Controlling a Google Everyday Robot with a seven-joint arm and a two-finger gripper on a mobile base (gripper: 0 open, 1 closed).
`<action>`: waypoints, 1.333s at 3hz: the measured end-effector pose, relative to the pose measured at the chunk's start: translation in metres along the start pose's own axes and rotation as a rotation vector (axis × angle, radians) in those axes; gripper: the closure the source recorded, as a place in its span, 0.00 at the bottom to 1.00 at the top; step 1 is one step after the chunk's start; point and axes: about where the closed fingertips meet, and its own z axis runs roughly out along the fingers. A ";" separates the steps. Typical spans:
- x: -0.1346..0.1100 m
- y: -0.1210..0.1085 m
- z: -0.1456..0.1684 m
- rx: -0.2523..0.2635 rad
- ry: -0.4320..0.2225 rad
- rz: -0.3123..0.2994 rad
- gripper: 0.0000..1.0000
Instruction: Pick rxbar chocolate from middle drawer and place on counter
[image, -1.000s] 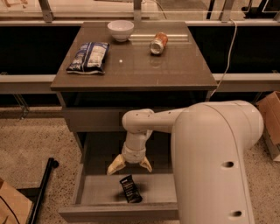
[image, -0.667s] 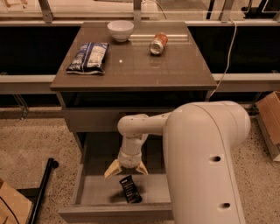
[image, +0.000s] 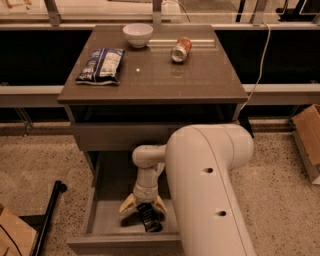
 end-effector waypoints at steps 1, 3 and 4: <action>-0.008 -0.007 0.020 0.003 0.034 0.037 0.00; -0.001 -0.003 0.034 0.013 0.068 0.044 0.42; 0.003 -0.002 0.028 0.013 0.068 0.044 0.66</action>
Offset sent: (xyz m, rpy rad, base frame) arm -0.0305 0.0096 -0.0481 -0.0546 0.1097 -0.0136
